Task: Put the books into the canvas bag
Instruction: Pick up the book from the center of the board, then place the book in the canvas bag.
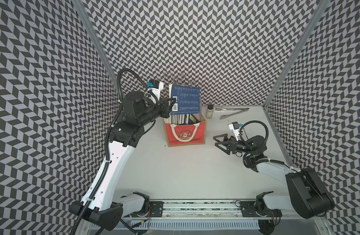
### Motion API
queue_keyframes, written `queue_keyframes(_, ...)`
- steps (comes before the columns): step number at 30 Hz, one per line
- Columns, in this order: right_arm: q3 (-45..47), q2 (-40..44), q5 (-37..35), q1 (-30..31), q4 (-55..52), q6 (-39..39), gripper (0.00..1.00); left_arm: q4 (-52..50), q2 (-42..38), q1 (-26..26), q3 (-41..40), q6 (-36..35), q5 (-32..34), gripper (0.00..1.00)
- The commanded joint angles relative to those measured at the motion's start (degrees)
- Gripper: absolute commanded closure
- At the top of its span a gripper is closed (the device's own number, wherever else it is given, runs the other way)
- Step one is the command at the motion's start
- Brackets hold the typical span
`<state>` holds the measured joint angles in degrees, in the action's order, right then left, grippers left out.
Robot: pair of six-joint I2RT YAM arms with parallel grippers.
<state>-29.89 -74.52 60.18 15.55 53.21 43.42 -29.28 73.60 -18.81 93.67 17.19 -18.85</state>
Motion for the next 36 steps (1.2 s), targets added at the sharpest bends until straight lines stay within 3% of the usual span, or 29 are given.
queue_keyframes(1, -5.48, 4.94, -11.55, -0.31, -28.63, -19.5, 0.01, -1.8, 4.75, 0.09, 4.27, 2.67, 5.72, 1.0)
queue_keyframes(5, -5.85, 9.78, -21.14, -0.41, -35.98, -22.0, 0.01, -3.55, 9.13, 0.02, 6.07, 5.04, 8.04, 1.0)
queue_keyframes(12, -1.67, 17.21, -27.74, -0.42, -36.26, -22.08, 0.01, -4.89, 12.41, -1.22, 6.46, 6.63, 10.34, 1.0)
queue_keyframes(25, -1.59, 18.38, -28.52, -0.68, -39.17, -23.14, 0.01, -7.72, 16.43, -7.1, 5.26, 6.45, 15.67, 1.0)
queue_keyframes(36, -1.58, 17.47, -27.89, -0.68, -38.66, -22.93, 0.01, -6.75, 21.42, -8.43, 5.3, 7.24, 14.17, 1.0)
